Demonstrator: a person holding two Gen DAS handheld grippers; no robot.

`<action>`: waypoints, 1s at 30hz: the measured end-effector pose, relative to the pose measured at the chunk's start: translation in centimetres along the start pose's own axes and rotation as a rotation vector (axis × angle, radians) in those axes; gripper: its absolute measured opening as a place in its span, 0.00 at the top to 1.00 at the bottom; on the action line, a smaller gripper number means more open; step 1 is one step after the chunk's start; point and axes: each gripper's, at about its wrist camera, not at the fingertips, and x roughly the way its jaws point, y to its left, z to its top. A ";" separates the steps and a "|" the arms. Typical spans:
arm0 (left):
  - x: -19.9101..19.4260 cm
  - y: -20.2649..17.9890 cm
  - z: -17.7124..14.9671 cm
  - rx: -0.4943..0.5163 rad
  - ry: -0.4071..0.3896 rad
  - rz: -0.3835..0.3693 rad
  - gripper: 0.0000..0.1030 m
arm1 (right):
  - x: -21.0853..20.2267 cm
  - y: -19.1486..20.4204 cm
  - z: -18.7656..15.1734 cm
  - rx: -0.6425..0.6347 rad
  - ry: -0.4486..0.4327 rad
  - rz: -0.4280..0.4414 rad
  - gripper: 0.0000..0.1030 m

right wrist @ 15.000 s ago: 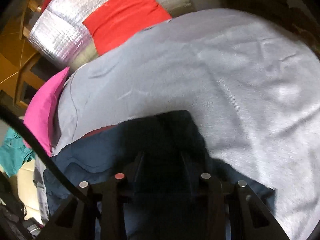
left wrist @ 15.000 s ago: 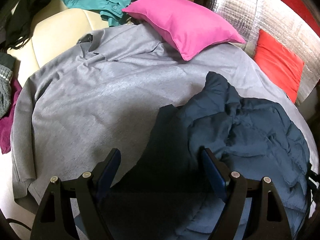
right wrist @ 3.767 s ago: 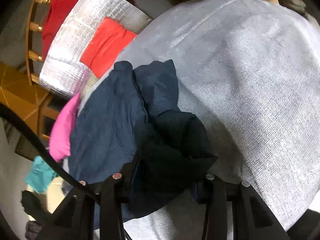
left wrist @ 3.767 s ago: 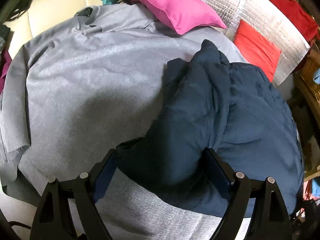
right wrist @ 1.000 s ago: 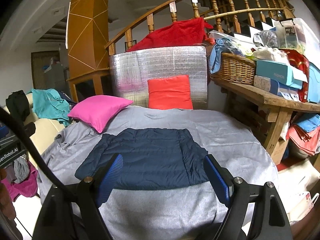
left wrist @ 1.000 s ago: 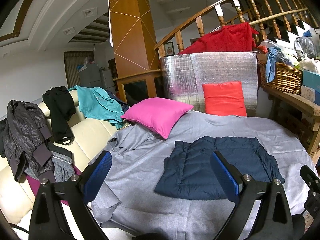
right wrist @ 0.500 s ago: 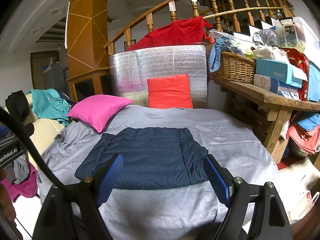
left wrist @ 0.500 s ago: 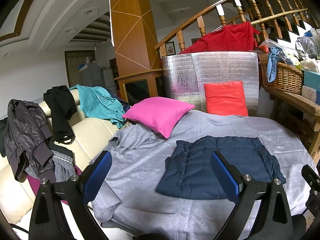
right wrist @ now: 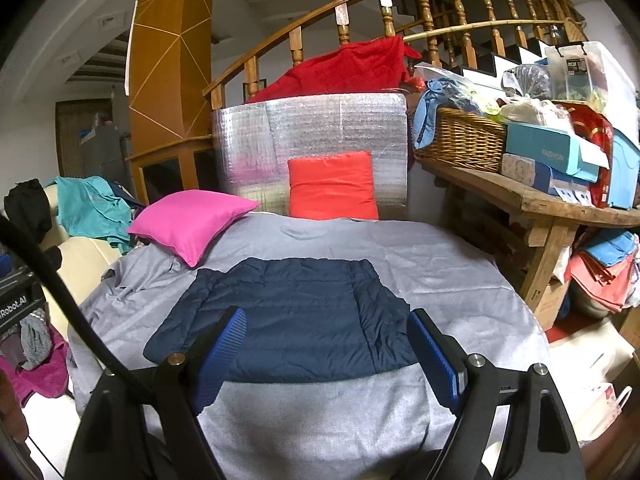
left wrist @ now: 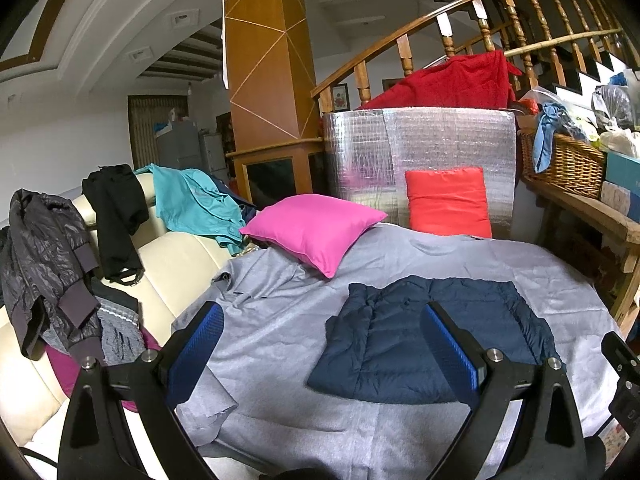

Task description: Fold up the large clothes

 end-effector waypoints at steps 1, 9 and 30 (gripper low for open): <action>0.1 0.1 0.0 -0.003 0.001 -0.002 0.05 | 0.0 0.1 0.1 -0.002 0.001 -0.002 0.17; 1.3 0.7 0.3 -0.016 0.004 -0.018 0.05 | 0.5 1.2 1.0 -0.022 -0.006 -0.026 0.17; 4.0 1.1 0.5 -0.034 0.024 -0.047 0.05 | 4.4 3.7 1.6 -0.079 0.048 -0.030 0.17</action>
